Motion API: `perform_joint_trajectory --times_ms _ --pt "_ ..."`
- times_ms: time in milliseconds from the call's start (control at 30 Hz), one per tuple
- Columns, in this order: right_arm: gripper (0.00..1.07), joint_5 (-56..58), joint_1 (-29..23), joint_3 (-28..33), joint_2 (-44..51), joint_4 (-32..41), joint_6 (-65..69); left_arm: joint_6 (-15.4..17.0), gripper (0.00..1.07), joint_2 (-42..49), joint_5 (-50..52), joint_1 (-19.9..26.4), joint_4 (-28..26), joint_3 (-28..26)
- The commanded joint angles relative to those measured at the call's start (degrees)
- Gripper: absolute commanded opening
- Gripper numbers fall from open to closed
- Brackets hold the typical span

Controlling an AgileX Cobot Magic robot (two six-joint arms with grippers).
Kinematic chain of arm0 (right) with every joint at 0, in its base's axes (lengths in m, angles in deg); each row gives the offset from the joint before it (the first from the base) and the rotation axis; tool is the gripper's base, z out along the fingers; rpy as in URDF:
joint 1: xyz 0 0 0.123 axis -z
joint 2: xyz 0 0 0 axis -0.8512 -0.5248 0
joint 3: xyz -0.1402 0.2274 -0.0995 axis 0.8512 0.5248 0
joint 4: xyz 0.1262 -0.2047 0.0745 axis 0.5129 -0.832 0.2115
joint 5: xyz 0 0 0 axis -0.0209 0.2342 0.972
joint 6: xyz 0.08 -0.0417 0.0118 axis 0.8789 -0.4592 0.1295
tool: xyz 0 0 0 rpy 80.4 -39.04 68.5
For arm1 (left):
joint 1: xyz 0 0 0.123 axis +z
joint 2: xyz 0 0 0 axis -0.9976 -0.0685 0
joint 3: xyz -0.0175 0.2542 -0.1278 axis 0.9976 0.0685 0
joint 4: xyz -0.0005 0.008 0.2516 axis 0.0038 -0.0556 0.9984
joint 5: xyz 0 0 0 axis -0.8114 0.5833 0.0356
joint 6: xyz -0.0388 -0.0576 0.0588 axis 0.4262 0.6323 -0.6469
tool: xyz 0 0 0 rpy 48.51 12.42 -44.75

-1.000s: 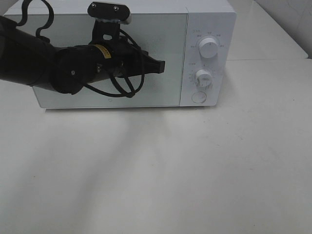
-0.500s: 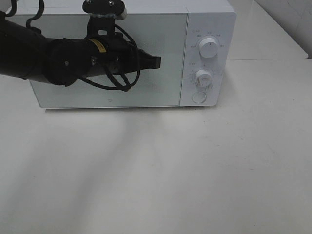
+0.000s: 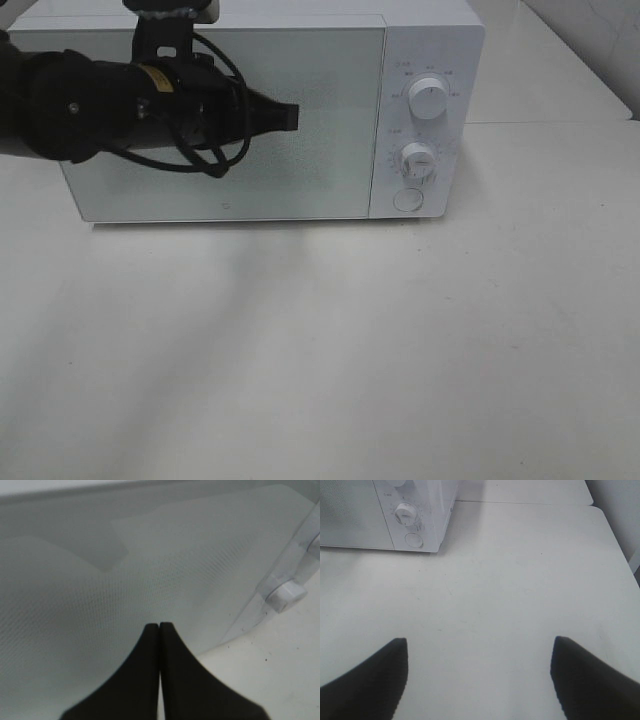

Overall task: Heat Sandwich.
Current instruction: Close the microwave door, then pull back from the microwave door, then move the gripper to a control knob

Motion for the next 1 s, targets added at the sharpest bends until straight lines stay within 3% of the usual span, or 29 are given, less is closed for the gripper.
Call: perform_joint_trajectory --times_ms 33,167,267,300,333,400,433,467,833,1000 --pt "0.76 -0.7 0.4 0.2 1.5 0.1 -0.5 0.5 0.00 3.4 -2.0 -0.6 -0.7 3.6" --pt "0.76 -0.7 0.4 0.2 1.5 0.1 -0.5 0.5 0.03 6.3 -9.1 -0.6 -0.7 5.6" --pt "0.76 -0.7 0.4 0.2 1.5 0.1 -0.5 0.2 0.26 8.3 -16.7 -0.6 -0.7 5.7" --pt "0.76 -0.7 0.4 0.2 1.5 0.1 -0.5 0.2 0.26 8.3 -16.7 -0.6 -0.7 5.7" --pt "0.76 -0.7 0.4 0.2 1.5 0.1 -0.5 0.3 0.58 8.8 -18.3 -0.6 -0.7 5.7" --pt "0.76 -0.7 0.4 0.2 1.5 0.1 -0.5 0.5 0.91 9.7 -21.6 -0.6 -0.7 5.7" --pt "0.76 -0.7 0.4 0.2 1.5 0.1 -0.5 0.5 0.91 9.7 -21.6 -0.6 -0.7 5.7" --pt "0.76 -0.7 0.4 0.2 1.5 0.1 -0.5 0.4 1.01 10.5 -25.2 -0.6 -0.7 5.7" --pt "0.76 -0.7 0.4 0.2 1.5 0.1 -0.3 0.4 0.99 16.8 -47.0 -0.3 -0.1 5.7" --pt "0.76 -0.7 0.4 0.2 1.5 0.1 -0.4 0.6 0.99 19.8 -58.3 2.8 -0.1 5.7"
